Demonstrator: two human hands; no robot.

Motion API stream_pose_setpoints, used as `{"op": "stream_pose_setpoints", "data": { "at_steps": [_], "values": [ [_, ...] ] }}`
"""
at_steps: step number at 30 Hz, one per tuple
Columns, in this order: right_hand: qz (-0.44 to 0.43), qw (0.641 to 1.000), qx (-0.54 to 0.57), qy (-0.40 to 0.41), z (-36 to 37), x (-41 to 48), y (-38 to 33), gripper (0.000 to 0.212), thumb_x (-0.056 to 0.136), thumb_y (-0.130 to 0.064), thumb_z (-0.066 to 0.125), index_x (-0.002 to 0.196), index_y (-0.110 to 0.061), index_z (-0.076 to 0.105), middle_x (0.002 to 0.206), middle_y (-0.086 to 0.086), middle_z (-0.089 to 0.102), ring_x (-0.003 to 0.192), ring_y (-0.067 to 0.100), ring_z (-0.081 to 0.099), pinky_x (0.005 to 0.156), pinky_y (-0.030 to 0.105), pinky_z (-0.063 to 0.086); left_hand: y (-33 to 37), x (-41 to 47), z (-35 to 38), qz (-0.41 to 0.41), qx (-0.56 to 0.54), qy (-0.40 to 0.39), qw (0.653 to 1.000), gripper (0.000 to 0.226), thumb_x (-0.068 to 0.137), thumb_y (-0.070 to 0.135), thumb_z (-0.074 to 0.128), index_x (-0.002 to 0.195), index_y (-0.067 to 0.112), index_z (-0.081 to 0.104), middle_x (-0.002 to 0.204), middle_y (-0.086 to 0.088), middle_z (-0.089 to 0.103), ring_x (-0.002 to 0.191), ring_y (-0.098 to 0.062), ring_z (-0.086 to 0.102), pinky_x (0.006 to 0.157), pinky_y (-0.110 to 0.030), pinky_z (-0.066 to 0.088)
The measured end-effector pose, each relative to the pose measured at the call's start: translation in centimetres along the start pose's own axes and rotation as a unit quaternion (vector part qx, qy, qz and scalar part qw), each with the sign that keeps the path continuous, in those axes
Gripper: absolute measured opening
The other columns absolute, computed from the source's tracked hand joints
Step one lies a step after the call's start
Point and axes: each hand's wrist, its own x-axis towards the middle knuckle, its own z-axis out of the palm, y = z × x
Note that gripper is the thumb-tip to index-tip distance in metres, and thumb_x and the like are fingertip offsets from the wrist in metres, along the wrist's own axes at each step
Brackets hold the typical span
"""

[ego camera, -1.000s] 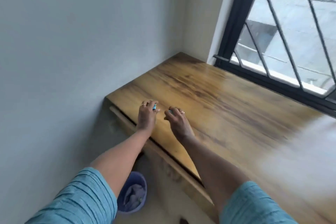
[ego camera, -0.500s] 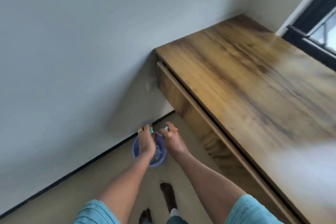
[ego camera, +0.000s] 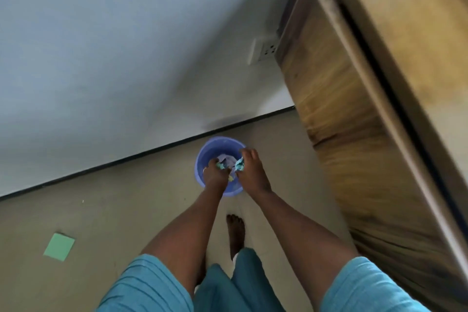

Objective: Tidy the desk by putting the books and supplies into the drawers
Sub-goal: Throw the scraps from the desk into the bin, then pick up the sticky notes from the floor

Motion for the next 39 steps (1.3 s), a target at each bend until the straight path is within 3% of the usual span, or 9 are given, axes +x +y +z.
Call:
{"op": "stream_pose_setpoints", "data": {
  "at_steps": [6, 14, 17, 20, 24, 29, 34, 39],
  "values": [
    [0.014, 1.000, -0.015, -0.004, 1.4, 0.8, 1.0, 0.054, 0.082, 0.007, 0.054, 0.133, -0.010, 0.046, 0.144, 0.010, 0.030, 0.128, 0.030, 0.039, 0.100, 0.037, 0.040, -1.5, 0.7, 0.5, -0.058, -0.048, -0.020, 0.997, 0.052, 0.094, 0.015, 0.056, 0.140, 0.004, 0.036, 0.142, -0.020, 0.042, 0.129, -0.034, 0.043, 0.103, -0.034, 0.036],
    [0.026, 0.999, -0.028, -0.013, 0.6, -2.4, -2.1, 0.044, 0.080, 0.008, 0.056, 0.122, -0.005, 0.050, 0.137, 0.009, 0.035, 0.121, 0.030, 0.044, 0.088, 0.034, 0.045, -1.0, -3.4, -1.7, -0.047, -0.079, 0.018, 0.996, 0.046, 0.096, 0.004, 0.049, 0.141, 0.004, 0.039, 0.139, -0.018, 0.047, 0.127, -0.031, 0.046, 0.092, -0.023, 0.032],
    [0.005, 0.999, -0.034, -0.026, -0.2, -3.7, -4.4, 0.043, 0.084, 0.007, 0.053, 0.125, -0.006, 0.050, 0.139, 0.008, 0.034, 0.123, 0.028, 0.044, 0.087, 0.032, 0.044, -1.1, -5.3, -3.4, -0.047, -0.086, 0.031, 0.995, 0.041, 0.094, 0.003, 0.048, 0.135, 0.003, 0.047, 0.132, -0.017, 0.052, 0.124, -0.032, 0.049, 0.093, -0.026, 0.034],
    [-0.026, 0.999, -0.023, -0.042, -0.5, -4.4, -7.2, 0.043, 0.086, 0.007, 0.048, 0.128, -0.005, 0.049, 0.138, 0.008, 0.037, 0.126, 0.025, 0.043, 0.097, 0.030, 0.041, -1.6, -6.7, -5.4, -0.054, -0.103, 0.054, 0.992, 0.033, 0.093, 0.006, 0.047, 0.125, 0.004, 0.054, 0.126, -0.019, 0.054, 0.115, -0.031, 0.054, 0.091, -0.030, 0.040],
    [-0.089, 0.990, -0.073, -0.085, 0.7, -5.2, -11.1, 0.047, 0.087, 0.002, 0.053, 0.133, -0.007, 0.044, 0.139, 0.007, 0.038, 0.125, 0.023, 0.042, 0.099, 0.025, 0.039, -2.7, -8.4, -9.3, -0.090, -0.133, 0.089, 0.983, 0.039, 0.098, 0.009, 0.042, 0.137, 0.008, 0.043, 0.141, -0.013, 0.040, 0.125, -0.027, 0.047, 0.100, -0.030, 0.039],
    [-0.206, 0.958, -0.149, -0.132, 5.1, -7.9, -16.0, 0.047, 0.090, 0.004, 0.051, 0.134, -0.008, 0.043, 0.143, 0.007, 0.033, 0.127, 0.017, 0.042, 0.102, 0.018, 0.035, -8.2, -10.4, -14.0, -0.151, -0.166, 0.158, 0.962, 0.040, 0.100, 0.012, 0.041, 0.140, 0.010, 0.040, 0.145, -0.013, 0.037, 0.126, -0.026, 0.048, 0.102, -0.031, 0.039],
    [-0.261, 0.930, -0.157, -0.207, 12.4, -12.2, -21.4, 0.044, 0.089, 0.006, 0.051, 0.131, -0.005, 0.048, 0.139, 0.008, 0.035, 0.128, 0.022, 0.040, 0.095, 0.017, 0.039, -16.8, -12.8, -18.4, -0.218, -0.222, 0.215, 0.926, 0.039, 0.099, 0.013, 0.043, 0.139, 0.012, 0.041, 0.144, -0.012, 0.038, 0.127, -0.025, 0.047, 0.102, -0.032, 0.041],
    [-0.294, 0.902, -0.185, -0.256, 20.4, -17.2, -25.4, 0.038, 0.088, 0.003, 0.055, 0.125, -0.005, 0.052, 0.134, 0.007, 0.040, 0.120, 0.025, 0.047, 0.095, 0.026, 0.043, -26.6, -15.7, -21.2, -0.276, -0.283, 0.245, 0.885, 0.039, 0.100, 0.012, 0.042, 0.138, 0.011, 0.041, 0.144, -0.012, 0.039, 0.128, -0.024, 0.046, 0.101, -0.032, 0.040]
  ]
}}
